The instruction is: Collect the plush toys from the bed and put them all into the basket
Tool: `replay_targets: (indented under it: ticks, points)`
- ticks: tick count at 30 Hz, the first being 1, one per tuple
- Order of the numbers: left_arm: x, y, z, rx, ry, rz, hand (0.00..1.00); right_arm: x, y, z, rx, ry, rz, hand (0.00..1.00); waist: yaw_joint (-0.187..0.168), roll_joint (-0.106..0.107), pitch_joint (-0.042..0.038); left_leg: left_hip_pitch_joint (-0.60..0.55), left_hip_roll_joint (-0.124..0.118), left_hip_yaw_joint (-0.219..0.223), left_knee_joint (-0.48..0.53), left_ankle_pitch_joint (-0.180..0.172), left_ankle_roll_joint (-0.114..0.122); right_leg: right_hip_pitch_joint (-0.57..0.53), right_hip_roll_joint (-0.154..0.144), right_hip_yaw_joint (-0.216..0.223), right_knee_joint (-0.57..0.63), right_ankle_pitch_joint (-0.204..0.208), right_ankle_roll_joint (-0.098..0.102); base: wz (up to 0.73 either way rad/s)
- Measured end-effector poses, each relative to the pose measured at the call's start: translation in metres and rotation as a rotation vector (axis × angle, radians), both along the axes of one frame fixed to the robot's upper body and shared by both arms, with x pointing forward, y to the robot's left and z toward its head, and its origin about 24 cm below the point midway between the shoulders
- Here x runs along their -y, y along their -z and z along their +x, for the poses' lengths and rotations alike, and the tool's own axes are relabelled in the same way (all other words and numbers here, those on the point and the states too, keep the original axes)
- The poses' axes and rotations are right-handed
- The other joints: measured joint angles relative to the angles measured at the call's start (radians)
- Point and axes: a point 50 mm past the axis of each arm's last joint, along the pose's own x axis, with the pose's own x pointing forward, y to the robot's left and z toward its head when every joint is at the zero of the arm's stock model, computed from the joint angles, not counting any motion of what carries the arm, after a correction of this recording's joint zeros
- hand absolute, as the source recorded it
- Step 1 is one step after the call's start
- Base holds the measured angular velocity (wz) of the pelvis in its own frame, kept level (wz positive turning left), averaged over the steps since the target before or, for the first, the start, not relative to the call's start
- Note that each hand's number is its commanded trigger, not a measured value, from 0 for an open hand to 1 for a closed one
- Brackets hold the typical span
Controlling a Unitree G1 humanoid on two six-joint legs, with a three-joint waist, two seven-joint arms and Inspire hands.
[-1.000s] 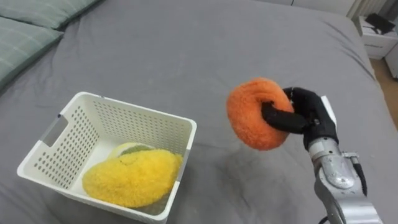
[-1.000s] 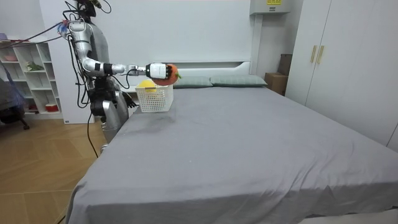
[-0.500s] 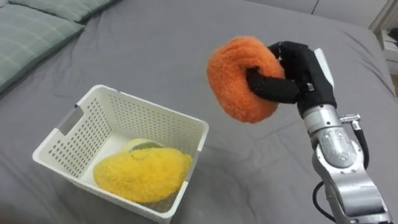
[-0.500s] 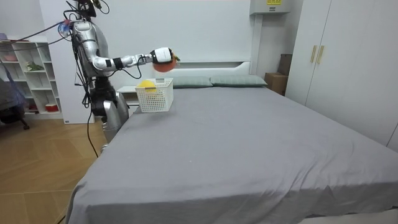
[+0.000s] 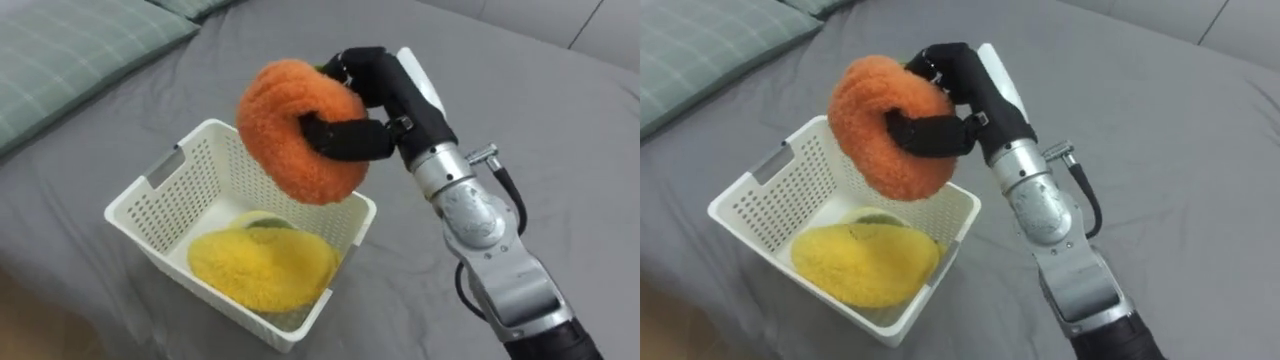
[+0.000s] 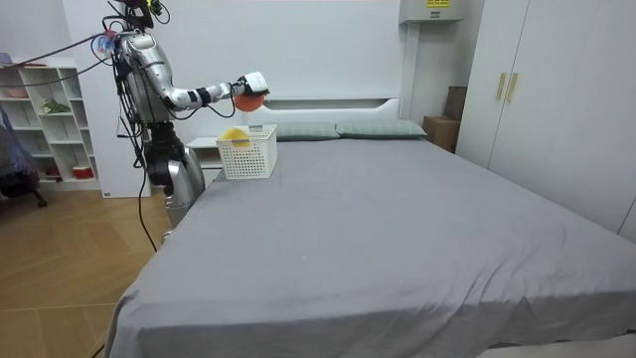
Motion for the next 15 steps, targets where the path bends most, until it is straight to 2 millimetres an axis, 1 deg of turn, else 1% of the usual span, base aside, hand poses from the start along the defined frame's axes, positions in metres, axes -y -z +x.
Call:
replay_targets:
  ticks: [2,3,5,6,7,8,9,10,11,12,13,14,15]
  points:
    - [0.000,0.000,0.002,0.005,0.002,-0.001,0.00,-0.009,0.004,-0.003,-0.010,-0.031,-0.034,1.00,0.017,-0.002,-0.0001,-0.004,-0.001,-0.004,0.001,0.000,0.000,0.002,0.000,-0.005,0.000,0.000,0.000,0.09]
    - [0.000,-0.001,0.004,0.009,0.004,-0.001,0.00,-0.014,0.006,-0.004,-0.016,-0.051,-0.057,1.00,0.019,-0.003,0.0002,-0.009,-0.002,-0.012,0.005,0.000,0.000,0.002,0.000,-0.013,0.000,0.000,0.000,0.15]
    - [0.000,-0.001,0.006,0.010,0.004,0.000,0.00,-0.020,0.010,-0.005,-0.039,-0.070,-0.058,1.00,0.022,-0.006,0.0015,-0.015,-0.004,-0.021,0.012,0.000,0.000,0.001,-0.001,-0.028,0.000,0.000,0.000,0.18]
    - [0.000,-0.001,0.007,0.008,0.004,-0.001,0.00,-0.022,0.014,-0.005,-0.059,-0.076,-0.060,1.00,0.036,-0.006,0.0016,-0.016,-0.004,-0.023,0.013,0.000,0.000,0.001,-0.001,-0.030,0.000,0.000,0.000,0.10]
    - [0.000,-0.001,0.007,0.008,0.002,-0.001,0.00,-0.023,0.016,-0.005,-0.066,-0.081,-0.063,1.00,0.040,-0.006,0.0018,-0.017,-0.005,-0.024,0.014,0.000,0.000,0.001,-0.001,-0.032,0.000,0.000,0.000,0.07]
    - [0.000,-0.001,0.007,0.007,0.002,-0.001,0.00,-0.024,0.018,-0.006,-0.080,-0.091,-0.066,1.00,0.045,-0.006,0.0018,-0.021,-0.006,-0.029,0.017,0.000,0.000,0.001,-0.002,-0.044,0.000,0.000,0.000,0.11]
    - [0.000,-0.001,0.007,0.007,0.002,-0.001,0.00,-0.025,0.021,-0.005,-0.093,-0.099,-0.070,0.91,0.049,-0.006,0.0020,-0.024,-0.007,-0.033,0.019,0.000,0.000,0.001,-0.003,-0.054,0.000,0.000,0.000,0.12]
    - [0.000,-0.001,0.007,0.006,0.003,0.000,0.00,-0.025,0.023,-0.005,-0.101,-0.100,-0.072,0.79,0.051,-0.006,0.0020,-0.025,-0.007,-0.034,0.019,0.000,0.000,0.001,-0.003,-0.053,0.000,0.000,0.000,0.10]
    - [-0.001,-0.001,0.007,0.004,0.006,0.002,0.00,-0.025,0.026,-0.005,-0.115,-0.100,-0.082,0.61,0.056,-0.007,0.0022,-0.029,-0.008,-0.037,0.020,0.001,-0.001,-0.002,-0.003,-0.051,0.000,0.000,0.000,0.05]
    - [-0.001,-0.001,0.007,0.000,0.021,0.005,0.00,-0.024,0.031,-0.004,-0.133,-0.096,-0.092,0.51,0.062,-0.008,0.0031,-0.032,-0.009,-0.039,0.020,0.003,-0.001,-0.004,-0.004,-0.051,0.000,0.000,0.000,0.04]
    - [-0.001,-0.001,0.007,-0.002,0.023,0.001,0.00,-0.024,0.034,-0.004,-0.142,-0.094,-0.098,0.18,0.064,-0.008,0.0032,-0.033,-0.009,-0.039,0.020,0.003,-0.002,-0.005,-0.004,-0.051,0.000,0.000,0.000,0.00]
    - [0.000,-0.001,0.007,-0.005,0.024,-0.005,0.00,-0.023,0.037,-0.004,-0.162,-0.091,-0.110,0.04,0.072,-0.008,0.0031,-0.034,-0.010,-0.039,0.020,0.003,-0.002,-0.007,-0.004,-0.051,0.000,0.000,0.000,0.00]
    - [0.000,-0.001,0.008,-0.003,0.025,-0.007,0.00,-0.023,0.041,-0.003,-0.176,-0.088,-0.114,0.00,0.074,-0.011,0.0022,-0.039,-0.010,-0.039,0.020,0.004,-0.002,-0.011,-0.005,-0.052,0.000,0.000,0.000,0.00]
